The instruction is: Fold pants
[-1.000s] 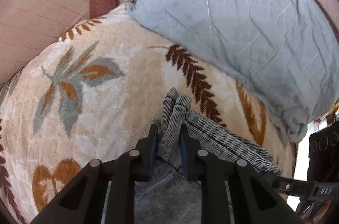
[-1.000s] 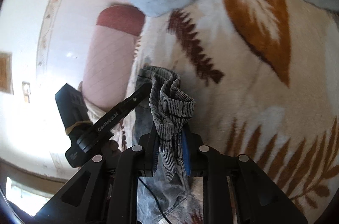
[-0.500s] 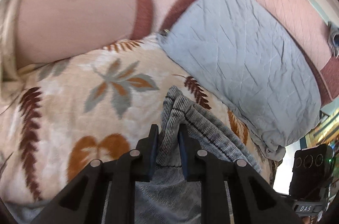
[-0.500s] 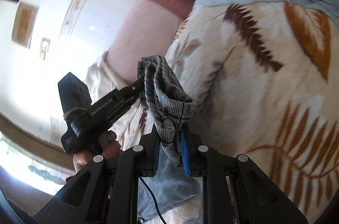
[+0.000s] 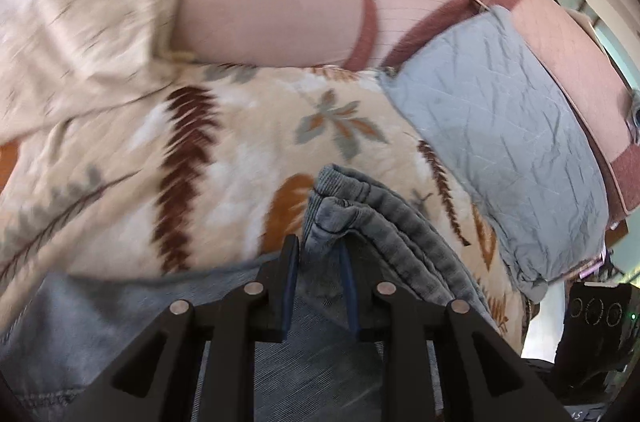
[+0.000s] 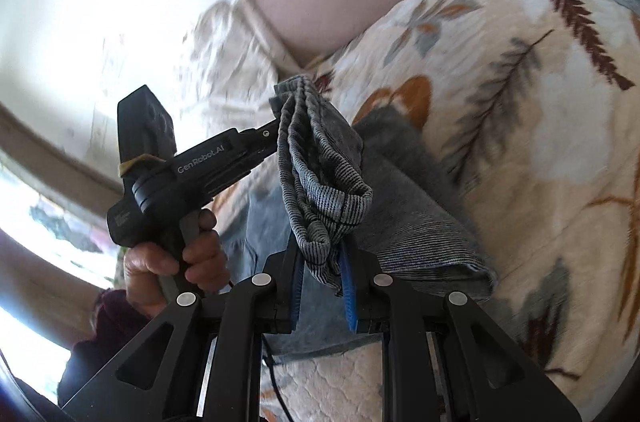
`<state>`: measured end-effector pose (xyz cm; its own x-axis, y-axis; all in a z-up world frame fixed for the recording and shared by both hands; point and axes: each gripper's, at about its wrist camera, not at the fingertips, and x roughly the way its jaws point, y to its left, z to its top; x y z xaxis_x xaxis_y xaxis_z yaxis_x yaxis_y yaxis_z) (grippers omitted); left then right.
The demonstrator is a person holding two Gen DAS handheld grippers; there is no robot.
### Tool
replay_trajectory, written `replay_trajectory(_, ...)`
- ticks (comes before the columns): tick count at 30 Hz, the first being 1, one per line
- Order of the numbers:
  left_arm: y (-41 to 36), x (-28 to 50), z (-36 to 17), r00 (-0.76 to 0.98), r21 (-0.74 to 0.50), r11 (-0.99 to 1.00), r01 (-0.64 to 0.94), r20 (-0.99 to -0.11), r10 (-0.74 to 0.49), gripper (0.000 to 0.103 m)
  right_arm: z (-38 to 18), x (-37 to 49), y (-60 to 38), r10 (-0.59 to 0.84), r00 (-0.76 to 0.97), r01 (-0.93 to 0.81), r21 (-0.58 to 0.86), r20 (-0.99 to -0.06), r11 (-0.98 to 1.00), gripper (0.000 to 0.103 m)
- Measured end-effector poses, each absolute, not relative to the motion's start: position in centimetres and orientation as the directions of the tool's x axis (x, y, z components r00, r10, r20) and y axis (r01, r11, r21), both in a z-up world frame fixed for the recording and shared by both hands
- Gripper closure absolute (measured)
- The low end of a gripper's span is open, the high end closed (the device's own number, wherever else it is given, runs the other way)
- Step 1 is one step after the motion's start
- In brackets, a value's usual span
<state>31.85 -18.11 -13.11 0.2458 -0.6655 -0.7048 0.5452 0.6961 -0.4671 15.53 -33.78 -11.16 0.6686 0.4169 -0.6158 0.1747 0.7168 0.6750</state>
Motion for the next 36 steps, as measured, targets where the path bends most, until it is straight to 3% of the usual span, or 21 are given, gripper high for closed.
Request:
replay_trajectory(11, -11.1, 32.9, -15.0, 0.316, -0.489, 0.772, 0.407, -0.718, -0.620, 0.078, -12.8, 15.9, -28.8, 0.457, 0.559, 0.078, 0.593, -0.692, 0.802, 0.087)
replay_trajectory(14, -9.8, 32.6, -15.1, 0.335, -0.480, 0.788, 0.384, -0.724, -0.604, 0.078, -13.4, 16.3, -28.0, 0.482, 0.513, 0.059, 0.590, -0.710, 0.806, 0.081)
replay_trajectory(16, -9.2, 32.2, -15.0, 0.340, -0.466, 0.799, 0.381, -0.733, -0.589, 0.078, -13.8, 16.8, -27.9, 0.547, 0.476, 0.050, 0.642, -0.688, 0.765, 0.067)
replay_trajectory(19, -8.9, 31.4, -14.7, 0.339, -0.449, 0.800, 0.399, -0.738, -0.584, 0.078, -14.1, 17.2, -28.8, 0.696, 0.429, 0.027, 0.779, -0.576, 0.627, 0.063)
replay_trajectory(22, -9.1, 30.0, -14.0, 0.337, -0.448, 0.782, 0.434, -0.724, -0.602, 0.078, -13.0, 17.1, -30.5, 0.679, 0.500, 0.018, 0.790, -0.538, 0.613, 0.061)
replay_trajectory(26, -11.1, 27.6, -12.8, 0.317, -0.432, 0.740, 0.515, -0.706, -0.633, 0.078, -13.1, 17.1, -34.2, 0.602, 0.592, 0.112, 0.794, -0.536, 0.597, 0.060)
replay_trajectory(29, -12.8, 25.8, -12.8, 0.290, -0.422, 0.721, 0.549, -0.713, -0.639, 0.060, -14.3, 17.5, -35.9, 0.575, 0.599, 0.190, 0.797, -0.557, 0.573, 0.060)
replay_trajectory(32, -14.4, 23.7, -13.6, 0.269, -0.392, 0.709, 0.586, -0.731, -0.627, 0.060, -15.7, 17.6, -36.6, 0.566, 0.587, 0.252, 0.796, -0.578, 0.551, 0.060)
replay_trajectory(36, -16.2, 21.5, -16.1, 0.236, -0.281, 0.729, 0.625, -0.822, -0.519, 0.060, -17.3, 17.9, -36.6, 0.575, 0.537, 0.325, 0.780, -0.618, 0.535, 0.061)
